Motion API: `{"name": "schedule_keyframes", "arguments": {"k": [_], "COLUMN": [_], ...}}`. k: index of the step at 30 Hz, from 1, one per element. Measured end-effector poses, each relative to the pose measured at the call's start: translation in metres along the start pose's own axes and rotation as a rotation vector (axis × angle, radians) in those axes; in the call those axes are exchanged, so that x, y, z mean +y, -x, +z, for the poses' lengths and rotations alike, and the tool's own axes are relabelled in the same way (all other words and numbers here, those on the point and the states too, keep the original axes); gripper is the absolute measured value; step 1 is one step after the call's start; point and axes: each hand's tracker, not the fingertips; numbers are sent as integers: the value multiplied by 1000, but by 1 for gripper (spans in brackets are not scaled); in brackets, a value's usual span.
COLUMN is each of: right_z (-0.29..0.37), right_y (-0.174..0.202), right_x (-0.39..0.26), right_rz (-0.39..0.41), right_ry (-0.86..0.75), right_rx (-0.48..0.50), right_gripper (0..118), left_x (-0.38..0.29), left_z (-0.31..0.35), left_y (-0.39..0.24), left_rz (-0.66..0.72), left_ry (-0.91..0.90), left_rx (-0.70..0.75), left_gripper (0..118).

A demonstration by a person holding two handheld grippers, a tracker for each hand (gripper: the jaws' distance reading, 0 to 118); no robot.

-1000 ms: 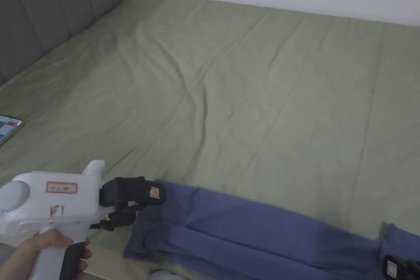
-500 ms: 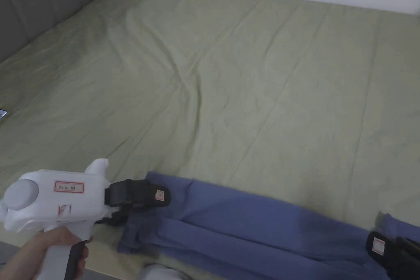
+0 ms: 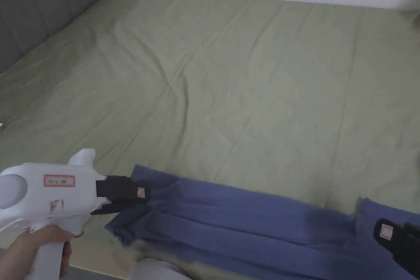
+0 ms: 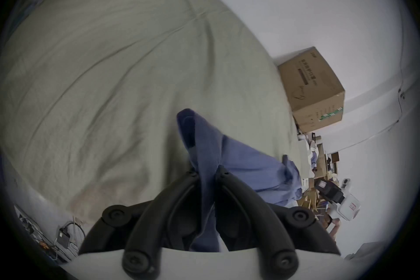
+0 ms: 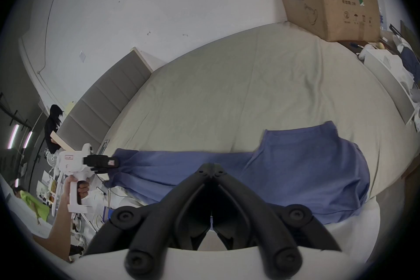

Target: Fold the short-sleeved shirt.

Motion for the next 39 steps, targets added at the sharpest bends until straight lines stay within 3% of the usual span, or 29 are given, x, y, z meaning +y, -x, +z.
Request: {"name": "schedule_keyframes", "arguments": {"k": [3, 5, 8, 10, 15, 19, 20, 21, 23, 24, 25, 29, 34, 35, 37, 39], "right_z": [12, 21, 31, 38, 59, 80, 83, 86, 90, 90, 89, 83, 75, 73, 69, 66], "right_y": [-8, -17, -29, -36, -62, -81, -85, -90, -99, -102, -103, -102, -87, -85, -80, -77], "right_x": [3, 4, 5, 5, 1, -3, -4, -5, -8, -9, -11, -15, -18, -19, -19, -20], "right_rz": [-50, -107, -108, -111, -197, -215, -224, -242, -270, -277, -280, -278, -236, -219, -200, -195], "right_ry": [-27, -53, -76, -97, -127, -156, -161, -167, -173, -171, -167, -149, -117, -110, -95, -90], "right_rx": [-5, 44, 29, 19, 32, -11, -24, -31, -26, -29, -34, -26, 5, 4, 7, 17], "right_gripper": [0, 0, 0, 0, 0, 0, 0, 0, 0, 0, 0, 0, 0, 0, 0, 0], "left_x": [-9, -16, -19, -28, -52, -72, -75, -78, -78, -79, -81, -71, -54, -50, -55, -69], "left_z": [14, 13, -4, -27, -112, -171, -180, -191, -202, -205, -203, -177, -139, -138, -140, -141], "left_y": [-53, -86, -122, -158, -216, -244, -246, -248, -247, -248, -251, -255, -229, -218, -203, -199], "left_rz": [-124, -160, -180, -262, -312, -380, -367, -371, -331, -344, -348, -365, -334, -346, -389, -422], "left_ry": [-20, 12, 41, 77, 228, 322, 337, 379, 413, 421, 415, 314, 202, 201, 189, 205], "left_rx": [50, 28, -52, -84, -85, -69, -72, -74, -80, -88, -87, -88, 36, 84, 199, 257], "left_gripper": [9, 9, 9, 9, 9, 10, 16, 31, 89, 105, 113, 113, 93, 69, 3, 2]}}
